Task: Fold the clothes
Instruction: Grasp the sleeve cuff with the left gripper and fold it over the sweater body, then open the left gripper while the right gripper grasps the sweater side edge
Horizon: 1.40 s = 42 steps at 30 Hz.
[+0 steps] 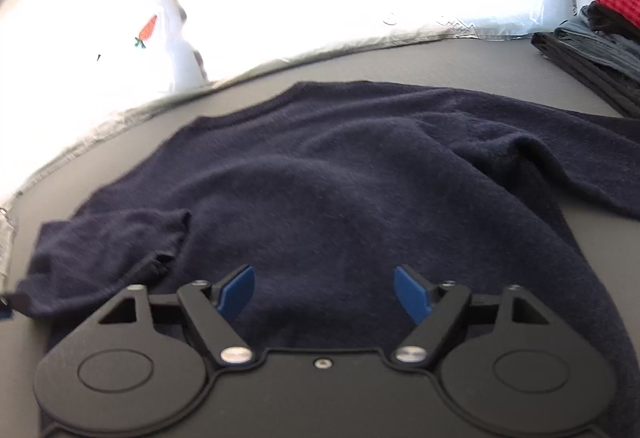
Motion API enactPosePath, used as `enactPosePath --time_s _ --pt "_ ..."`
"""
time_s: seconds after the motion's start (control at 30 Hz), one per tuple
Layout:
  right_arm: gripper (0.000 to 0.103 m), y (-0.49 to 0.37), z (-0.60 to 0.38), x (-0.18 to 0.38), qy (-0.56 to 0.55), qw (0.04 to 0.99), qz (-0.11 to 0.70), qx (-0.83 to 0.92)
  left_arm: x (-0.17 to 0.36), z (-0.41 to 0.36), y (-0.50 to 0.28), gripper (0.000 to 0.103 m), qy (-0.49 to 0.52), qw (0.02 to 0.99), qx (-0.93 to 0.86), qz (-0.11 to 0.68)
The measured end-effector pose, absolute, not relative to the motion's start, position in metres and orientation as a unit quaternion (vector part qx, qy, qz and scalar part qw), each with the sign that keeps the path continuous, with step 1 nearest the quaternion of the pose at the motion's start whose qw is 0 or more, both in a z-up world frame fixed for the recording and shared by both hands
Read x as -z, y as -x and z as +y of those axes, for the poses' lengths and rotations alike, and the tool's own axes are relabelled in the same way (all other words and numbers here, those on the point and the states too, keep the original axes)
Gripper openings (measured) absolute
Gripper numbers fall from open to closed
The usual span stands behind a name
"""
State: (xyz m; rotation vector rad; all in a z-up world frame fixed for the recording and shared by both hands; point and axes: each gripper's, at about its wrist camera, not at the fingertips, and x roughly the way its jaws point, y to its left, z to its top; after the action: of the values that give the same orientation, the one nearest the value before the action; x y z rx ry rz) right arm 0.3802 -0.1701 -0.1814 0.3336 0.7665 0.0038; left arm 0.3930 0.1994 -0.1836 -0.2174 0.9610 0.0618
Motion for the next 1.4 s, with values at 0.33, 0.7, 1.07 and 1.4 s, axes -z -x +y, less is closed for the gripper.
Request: enactPosePath --time_s 0.33,0.7,1.07,1.4 --pt "0.025 -0.447 -0.136 0.213 -0.413 0.776 0.465 -0.111 0.204 0.2 -0.393 0.082 0.085 0.869 -0.045 0.486" --pt "0.031 -0.464 -0.125 0.233 -0.507 0.696 0.507 -0.035 0.213 0.18 -0.397 0.1 0.024 0.868 -0.027 0.495" --pt "0.046 -0.465 -0.119 0.238 -0.576 0.648 0.499 -0.006 0.215 0.177 -0.399 0.103 0.011 0.864 -0.028 0.502" --pt "0.008 -0.476 -0.127 0.193 -0.538 0.707 0.452 -0.076 0.17 0.173 -0.364 0.101 0.048 0.867 -0.113 0.484"
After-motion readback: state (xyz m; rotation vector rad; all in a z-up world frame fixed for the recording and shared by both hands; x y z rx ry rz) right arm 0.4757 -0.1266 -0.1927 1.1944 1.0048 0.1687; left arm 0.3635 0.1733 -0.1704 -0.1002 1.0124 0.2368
